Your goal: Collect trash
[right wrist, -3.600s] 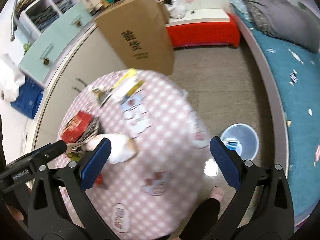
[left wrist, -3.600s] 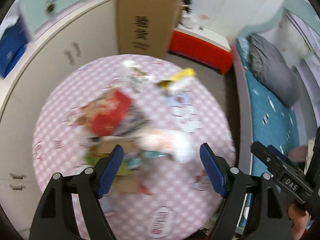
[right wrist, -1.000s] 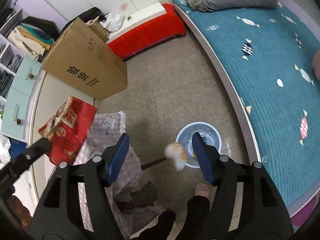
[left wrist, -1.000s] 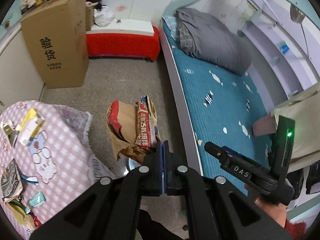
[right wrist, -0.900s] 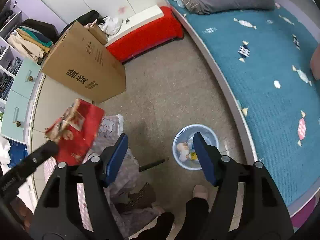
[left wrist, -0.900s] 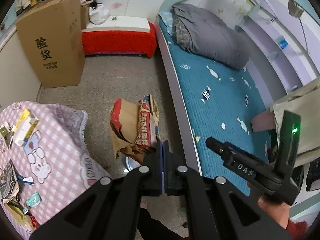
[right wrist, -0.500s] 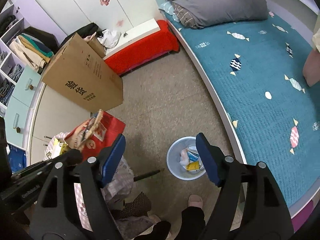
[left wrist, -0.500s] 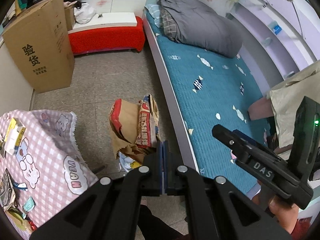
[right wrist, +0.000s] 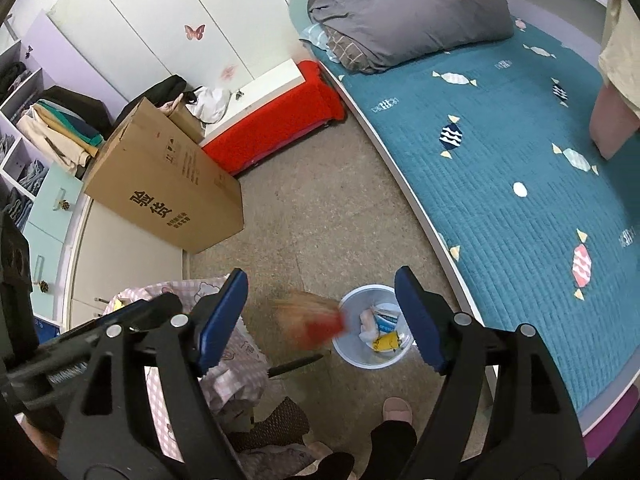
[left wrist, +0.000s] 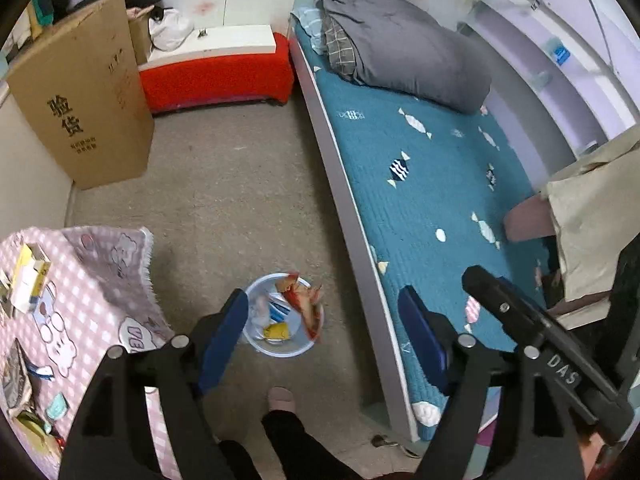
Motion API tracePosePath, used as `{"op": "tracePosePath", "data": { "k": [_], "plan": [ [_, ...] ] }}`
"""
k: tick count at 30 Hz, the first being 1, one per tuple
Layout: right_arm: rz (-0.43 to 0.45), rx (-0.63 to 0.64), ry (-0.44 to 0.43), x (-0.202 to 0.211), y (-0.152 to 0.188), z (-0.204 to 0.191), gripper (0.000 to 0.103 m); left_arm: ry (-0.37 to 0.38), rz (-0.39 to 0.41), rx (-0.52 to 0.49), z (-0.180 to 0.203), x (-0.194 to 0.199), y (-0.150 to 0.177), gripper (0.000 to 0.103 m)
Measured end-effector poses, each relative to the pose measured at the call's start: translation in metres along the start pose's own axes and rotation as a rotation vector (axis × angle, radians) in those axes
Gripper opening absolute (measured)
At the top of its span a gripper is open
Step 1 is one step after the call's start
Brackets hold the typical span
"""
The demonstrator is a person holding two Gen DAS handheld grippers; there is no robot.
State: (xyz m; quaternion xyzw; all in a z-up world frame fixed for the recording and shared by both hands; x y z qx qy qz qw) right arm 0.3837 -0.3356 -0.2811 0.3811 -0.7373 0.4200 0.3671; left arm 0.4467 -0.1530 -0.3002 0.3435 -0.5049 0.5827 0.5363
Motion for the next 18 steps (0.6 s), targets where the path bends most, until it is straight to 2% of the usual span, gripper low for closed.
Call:
{"op": "tracePosePath", "data": {
  "k": [9,14,18],
  "plan": [
    [-0.048,0.053,-0.027,-0.011,0.014,-0.024,0.075,-0.034,0.010,0.074,-0.033,0.017,0.019,0.076],
    [-0.085,0.136,-0.057,-0.025,0.026,-0.067,0.075,-0.056,0.030,0.145,-0.071,0.034,0.036,0.076],
    [-0.120,0.219,-0.083,-0.040,0.043,-0.114,0.075,-0.077,0.051,0.234,-0.122,0.052,0.056,0.076]
  ]
}}
Point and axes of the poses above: each gripper's, at about its wrist camera, not at the fingertips, and x roughly against the way its jaws point, z to its right, y to its underside, the point moved 2 cm from there along -x, roughly the way its jaws point, and after that the axes turned 8 degrees about -z, right-handed, at the moved point
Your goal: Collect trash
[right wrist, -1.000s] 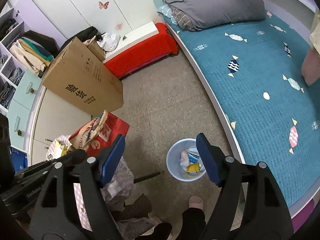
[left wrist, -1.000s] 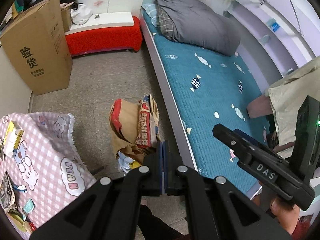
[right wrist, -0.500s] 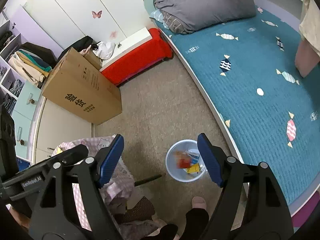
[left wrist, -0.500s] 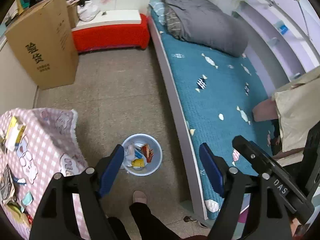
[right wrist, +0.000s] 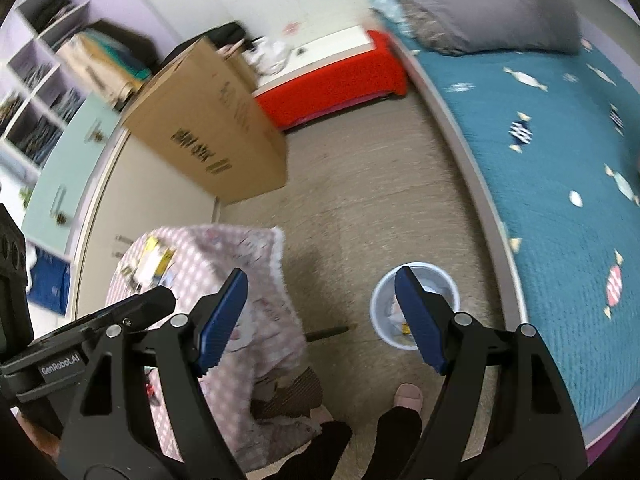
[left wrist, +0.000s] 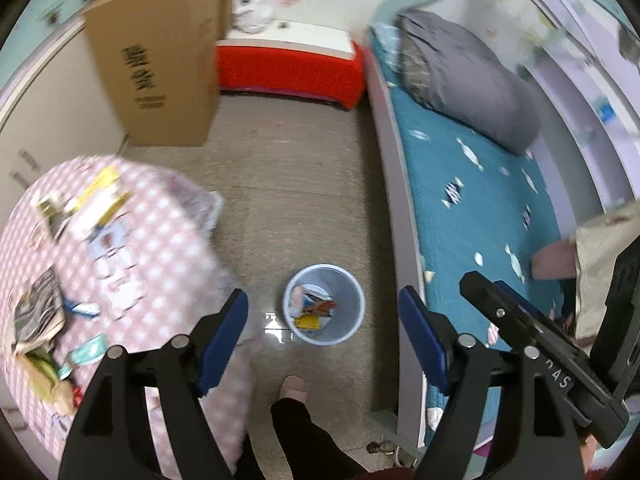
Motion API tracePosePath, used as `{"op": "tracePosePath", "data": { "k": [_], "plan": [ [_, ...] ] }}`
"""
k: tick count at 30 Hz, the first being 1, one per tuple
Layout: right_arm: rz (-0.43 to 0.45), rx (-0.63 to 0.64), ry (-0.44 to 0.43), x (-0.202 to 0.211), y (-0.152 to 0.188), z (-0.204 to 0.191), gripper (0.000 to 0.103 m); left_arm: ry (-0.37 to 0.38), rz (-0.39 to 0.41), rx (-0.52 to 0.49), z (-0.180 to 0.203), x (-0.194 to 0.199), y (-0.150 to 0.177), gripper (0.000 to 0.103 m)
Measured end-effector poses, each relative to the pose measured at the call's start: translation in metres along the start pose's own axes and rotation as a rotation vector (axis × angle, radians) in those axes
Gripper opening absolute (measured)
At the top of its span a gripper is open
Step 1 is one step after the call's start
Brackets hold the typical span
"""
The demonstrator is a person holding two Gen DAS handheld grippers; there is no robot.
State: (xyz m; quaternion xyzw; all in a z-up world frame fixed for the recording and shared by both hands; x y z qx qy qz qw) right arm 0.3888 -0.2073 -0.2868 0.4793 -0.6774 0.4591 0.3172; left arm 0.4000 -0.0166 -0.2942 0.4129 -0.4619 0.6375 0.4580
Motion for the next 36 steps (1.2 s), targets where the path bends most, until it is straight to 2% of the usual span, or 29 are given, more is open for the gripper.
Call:
{"op": "tracePosePath", "data": {
  "k": [4,8,12,15,20,24,29,30,31,34,36],
  "plan": [
    [-0.038,0.073,-0.018,-0.021,0.010,-0.050,0.075,-0.043,0.021,0.066,-0.064,0.016,0.012,0.077],
    [-0.082,0.123,-0.033,-0.045,0.029,-0.102,0.075,-0.139,0.022,0.074,-0.130,0.028,0.029,0.077],
    [-0.132,0.169,-0.038,-0.074,0.049,-0.151,0.076,-0.266,-0.018,0.060,-0.191,0.029,0.047,0.077],
    [-0.168,0.187,-0.038,-0.095,0.063,-0.177,0.076,-0.310,-0.062,0.046,-0.224,0.021,0.061,0.077],
    [-0.204,0.196,-0.029,-0.128,0.083,-0.213,0.076,-0.382,-0.120,-0.030,-0.252,0.000,0.070,0.077],
    [-0.216,0.185,-0.012,-0.148,0.092,-0.228,0.076,-0.457,-0.143,-0.131,-0.263,-0.018,0.066,0.078],
    [-0.221,0.198,0.024,-0.166,0.097,-0.238,0.076,-0.504,-0.152,-0.222,-0.272,-0.036,0.060,0.077],
    [-0.224,0.207,0.029,-0.170,0.099,-0.240,0.076,-0.494,-0.154,-0.225,-0.275,-0.038,0.059,0.073],
    [-0.229,0.229,0.033,-0.174,0.100,-0.244,0.076,-0.462,-0.154,-0.223,-0.278,-0.037,0.057,0.060],
    [-0.228,0.310,0.053,-0.185,0.105,-0.259,0.076,-0.394,-0.135,-0.190,-0.288,-0.029,0.054,0.035],
    [-0.229,0.376,0.056,-0.193,0.108,-0.273,0.076,-0.360,-0.094,-0.153,-0.299,-0.017,0.052,0.025]
  ]
}}
Point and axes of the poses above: each gripper's, at about its wrist camera, not at the fingertips, and x roughly against the way its jaws point, z to its right, y to its underside, the point moved 2 cm from there along -x, roughly the way its jaws point, and after that the axes turned 8 degrees about -z, right-handed, at the moved point
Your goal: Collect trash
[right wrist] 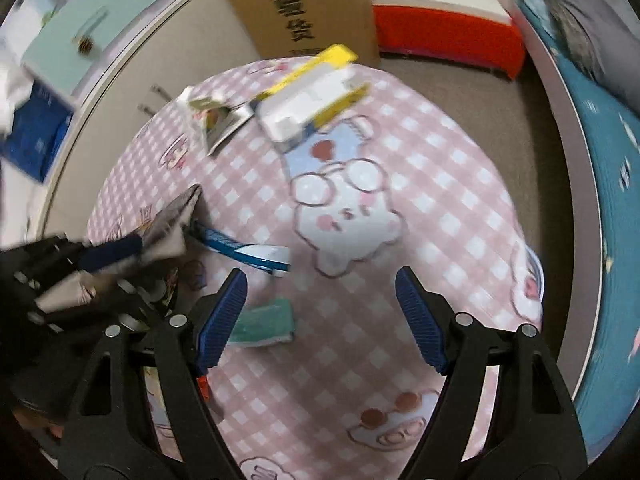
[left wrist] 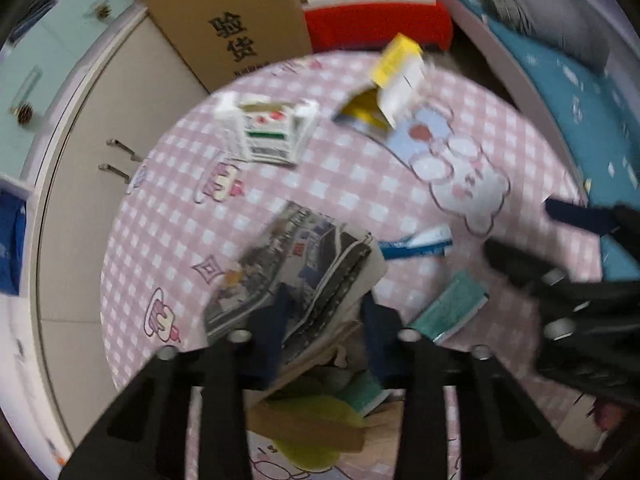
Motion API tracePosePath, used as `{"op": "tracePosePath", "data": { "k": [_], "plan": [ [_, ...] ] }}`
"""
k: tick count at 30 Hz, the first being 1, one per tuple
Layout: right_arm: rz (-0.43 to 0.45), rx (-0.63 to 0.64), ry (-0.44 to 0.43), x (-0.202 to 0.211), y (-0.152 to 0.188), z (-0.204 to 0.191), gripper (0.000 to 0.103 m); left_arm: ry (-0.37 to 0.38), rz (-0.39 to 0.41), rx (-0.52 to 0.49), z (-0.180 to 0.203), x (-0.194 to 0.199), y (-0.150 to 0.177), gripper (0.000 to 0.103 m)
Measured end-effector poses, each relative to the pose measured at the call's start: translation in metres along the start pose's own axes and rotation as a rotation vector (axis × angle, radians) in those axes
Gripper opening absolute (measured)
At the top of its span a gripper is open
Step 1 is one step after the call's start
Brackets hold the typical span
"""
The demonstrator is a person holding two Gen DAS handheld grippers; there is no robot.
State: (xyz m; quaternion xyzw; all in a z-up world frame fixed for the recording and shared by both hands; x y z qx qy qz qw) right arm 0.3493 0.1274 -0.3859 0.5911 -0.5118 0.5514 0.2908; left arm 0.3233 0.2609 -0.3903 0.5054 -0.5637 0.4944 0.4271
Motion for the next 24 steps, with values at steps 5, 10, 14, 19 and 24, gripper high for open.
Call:
{"op": "tracePosePath", "data": {
  "k": [5,10,14,19,24],
  "plan": [
    [-0.003,0.167,0.037,-0.018,-0.010,-0.035,0.076,0.031,0.101,0.120,-0.039,0.029,-0.001,0.011],
    [-0.024,0.326,0.073,-0.040,-0.019,-0.062,0.072,0.022,0.140,0.228,-0.070,0.041,0.000,0.004],
    [-0.066,0.408,0.090,-0.058,-0.023,-0.073,0.051,0.033,0.168,0.297,-0.083,0.050,0.003,0.003],
    [-0.086,0.434,0.082,-0.058,-0.028,-0.070,0.012,0.028,0.208,0.317,-0.084,0.067,0.002,0.003],
    [-0.048,0.374,0.027,-0.028,-0.029,-0.045,0.011,0.026,0.245,0.284,-0.060,0.094,-0.010,0.003]
  ]
}}
Point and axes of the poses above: each gripper's, at about its wrist camera, not at the fingertips, and x roughly against the way its jaws point, z to its right, y to its underside, the point moved 2 cm from there along -x, roughly the way its jaws point, and after that the axes turned 8 degrees about -z, right-handed, at the moved point
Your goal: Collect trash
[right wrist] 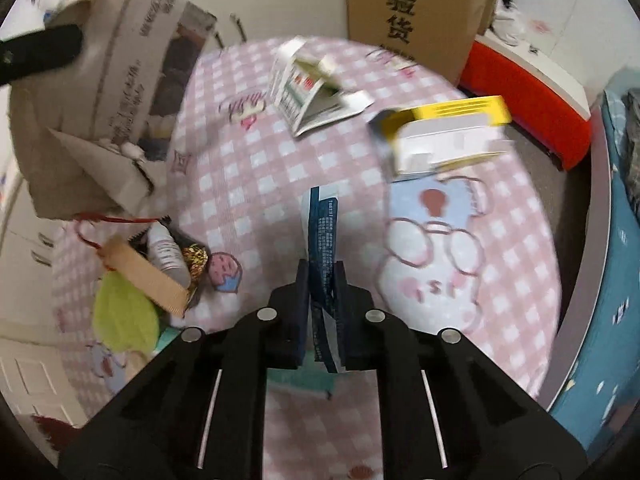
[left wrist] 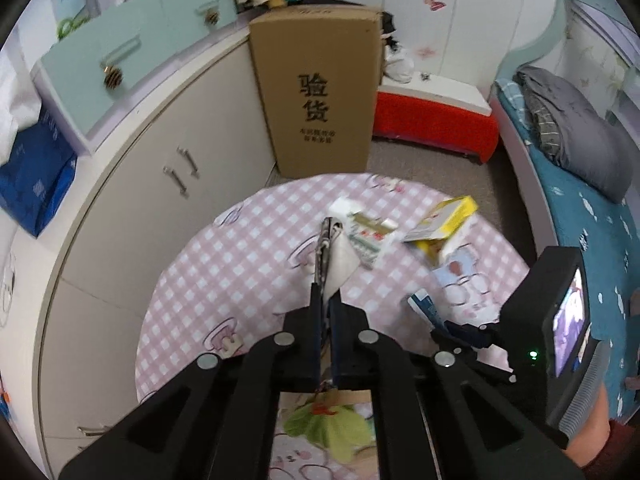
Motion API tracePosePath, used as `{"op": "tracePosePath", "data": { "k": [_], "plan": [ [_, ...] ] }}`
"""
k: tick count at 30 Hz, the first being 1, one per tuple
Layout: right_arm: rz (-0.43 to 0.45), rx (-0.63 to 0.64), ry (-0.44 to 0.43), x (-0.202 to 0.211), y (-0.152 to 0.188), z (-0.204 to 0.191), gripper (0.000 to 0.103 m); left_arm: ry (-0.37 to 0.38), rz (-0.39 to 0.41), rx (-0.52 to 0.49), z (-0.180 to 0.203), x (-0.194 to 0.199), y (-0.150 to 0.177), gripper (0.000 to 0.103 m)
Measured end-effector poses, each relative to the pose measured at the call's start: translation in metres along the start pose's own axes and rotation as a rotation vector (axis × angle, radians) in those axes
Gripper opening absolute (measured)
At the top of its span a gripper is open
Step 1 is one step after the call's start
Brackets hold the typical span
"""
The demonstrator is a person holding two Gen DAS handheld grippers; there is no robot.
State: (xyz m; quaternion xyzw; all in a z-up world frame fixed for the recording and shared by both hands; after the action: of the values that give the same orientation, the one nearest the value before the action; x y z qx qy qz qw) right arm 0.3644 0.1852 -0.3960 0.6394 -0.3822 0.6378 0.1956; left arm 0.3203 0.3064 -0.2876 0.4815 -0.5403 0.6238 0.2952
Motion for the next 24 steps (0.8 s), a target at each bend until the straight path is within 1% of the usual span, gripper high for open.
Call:
{"op": "tracePosePath", "data": {
  "k": [2,6,11,14,18,20,24],
  "plan": [
    [0.029,-0.045,-0.029,0.020,0.007,0.016,0.011,0.015,0.014,-0.019,0.016,0.010,-0.004,0.003],
    [0.081,-0.151,-0.084,0.057,0.023,0.051,0.011,0.054,0.046,-0.073,0.065,0.032,-0.012,0.003],
    [0.136,-0.285,-0.118,0.103,0.058,0.104,0.011,0.104,0.084,-0.155,0.132,0.057,-0.016,0.003],
    [0.158,-0.361,-0.117,0.124,0.082,0.146,0.011,0.138,0.103,-0.207,0.177,0.068,-0.016,0.003],
    [0.177,-0.435,-0.100,0.147,0.114,0.186,0.011,0.181,0.111,-0.270,0.240,0.076,-0.015,0.003],
    [0.184,-0.473,-0.080,0.159,0.132,0.210,0.012,0.197,0.109,-0.296,0.266,0.078,-0.013,0.003],
    [0.190,-0.533,-0.058,0.173,0.162,0.244,0.012,0.235,0.089,-0.350,0.323,0.078,-0.008,0.003]
  ]
}}
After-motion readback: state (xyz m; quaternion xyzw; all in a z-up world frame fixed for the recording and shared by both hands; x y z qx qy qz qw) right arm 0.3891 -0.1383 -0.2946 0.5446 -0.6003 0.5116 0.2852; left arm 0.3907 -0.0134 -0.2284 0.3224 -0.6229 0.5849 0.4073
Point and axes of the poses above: each gripper's, at about its wrist camera, not at the fingertips, and x roughly against the way its jaws point, z to its right, y to its underside, the point moved 2 cm from there along -x, roughly the way its jaws point, and after that the axes turned 8 degrees about -z, right-handed, at the moved point
